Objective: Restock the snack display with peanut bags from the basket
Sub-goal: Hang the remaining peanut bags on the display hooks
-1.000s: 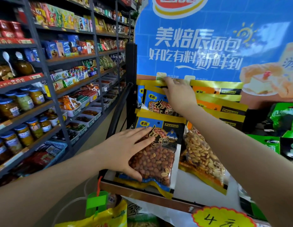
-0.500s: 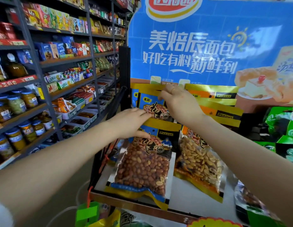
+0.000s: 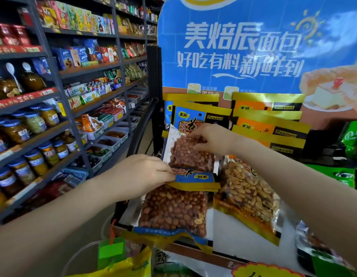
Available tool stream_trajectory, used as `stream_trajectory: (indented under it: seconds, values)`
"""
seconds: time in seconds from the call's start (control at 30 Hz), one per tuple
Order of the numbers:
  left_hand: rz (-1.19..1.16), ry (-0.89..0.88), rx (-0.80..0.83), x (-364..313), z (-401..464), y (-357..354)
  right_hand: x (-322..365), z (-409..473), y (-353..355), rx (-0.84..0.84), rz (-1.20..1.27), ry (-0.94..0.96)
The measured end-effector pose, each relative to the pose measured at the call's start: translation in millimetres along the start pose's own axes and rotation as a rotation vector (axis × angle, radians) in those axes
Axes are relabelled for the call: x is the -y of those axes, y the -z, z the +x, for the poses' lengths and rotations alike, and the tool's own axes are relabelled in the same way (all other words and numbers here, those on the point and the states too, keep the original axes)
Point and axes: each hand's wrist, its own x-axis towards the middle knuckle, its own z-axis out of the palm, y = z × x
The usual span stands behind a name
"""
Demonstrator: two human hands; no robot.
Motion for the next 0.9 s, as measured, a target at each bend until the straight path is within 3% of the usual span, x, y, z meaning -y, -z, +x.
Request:
stream_trajectory:
  seconds: [0.13, 0.27, 0.33, 0.47, 0.63, 0.7, 0.83, 0.9]
  values:
    - [-0.017, 0.047, -0.011, -3, -4, -2, 7, 6, -11, -0.105, -0.12, -0.082]
    - [-0.029, 0.062, -0.024, -9, -6, -8, -1, -5, -15, -0.547, 0.069, -0.353]
    - [-0.022, 0.06, -0.042, -10, -7, -10, 1, -6, -22, -0.64, 0.165, -0.373]
    - [0.01, 0.039, -0.064, -8, -7, -8, -2, 5, -25, -0.739, -0.155, -0.372]
    - [0.032, 0.068, -0.11, -8, -3, -5, -14, 13, -8, -0.716, -0.334, -0.335]
    - [0.038, 0.108, -0.127, -9, 2, -3, -14, 12, -2, -0.65, -0.339, -0.218]
    - [-0.041, 0.329, -0.281, -13, 7, -1, -14, -13, -1, -0.422, -0.035, 0.146]
    - [0.074, 0.279, -0.304, -10, 8, -4, -9, -31, 4, -0.33, 0.108, 0.232]
